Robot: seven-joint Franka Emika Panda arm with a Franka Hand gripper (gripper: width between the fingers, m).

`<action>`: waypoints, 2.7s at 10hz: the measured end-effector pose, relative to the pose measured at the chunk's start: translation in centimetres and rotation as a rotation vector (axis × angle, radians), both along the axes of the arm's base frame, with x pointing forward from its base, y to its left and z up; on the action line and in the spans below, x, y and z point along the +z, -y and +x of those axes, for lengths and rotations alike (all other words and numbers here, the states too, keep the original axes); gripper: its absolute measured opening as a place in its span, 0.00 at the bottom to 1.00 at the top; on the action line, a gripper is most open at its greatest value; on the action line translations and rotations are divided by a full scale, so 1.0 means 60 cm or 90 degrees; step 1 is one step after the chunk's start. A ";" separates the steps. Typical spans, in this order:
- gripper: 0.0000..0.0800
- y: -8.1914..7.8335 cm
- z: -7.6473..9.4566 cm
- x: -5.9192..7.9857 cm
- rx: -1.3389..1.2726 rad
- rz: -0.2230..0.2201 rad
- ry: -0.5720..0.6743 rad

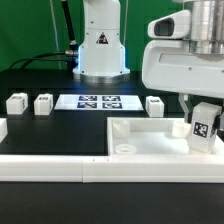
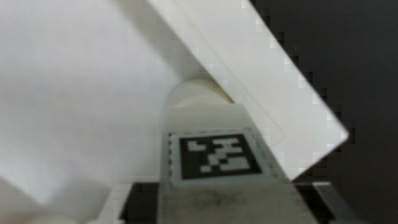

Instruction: Assemble square table

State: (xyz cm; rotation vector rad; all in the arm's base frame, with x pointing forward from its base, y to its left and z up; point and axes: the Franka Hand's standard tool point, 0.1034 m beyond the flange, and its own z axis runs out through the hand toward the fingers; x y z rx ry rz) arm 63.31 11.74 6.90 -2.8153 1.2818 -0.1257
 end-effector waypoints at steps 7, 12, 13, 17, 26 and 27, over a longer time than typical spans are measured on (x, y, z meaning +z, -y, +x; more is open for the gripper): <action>0.37 -0.004 -0.007 -0.005 -0.496 0.101 -0.001; 0.80 -0.014 -0.015 0.014 -0.170 0.074 0.020; 0.81 -0.014 -0.016 0.012 -0.143 0.070 0.021; 0.81 -0.012 -0.016 0.011 0.014 0.051 0.028; 0.37 -0.005 -0.016 -0.012 0.336 -0.004 0.036; 0.37 -0.002 -0.018 -0.014 0.285 0.001 0.033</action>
Offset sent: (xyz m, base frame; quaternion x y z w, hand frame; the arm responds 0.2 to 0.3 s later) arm 0.0162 0.0018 -0.0069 0.1003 -0.0287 0.3136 0.9438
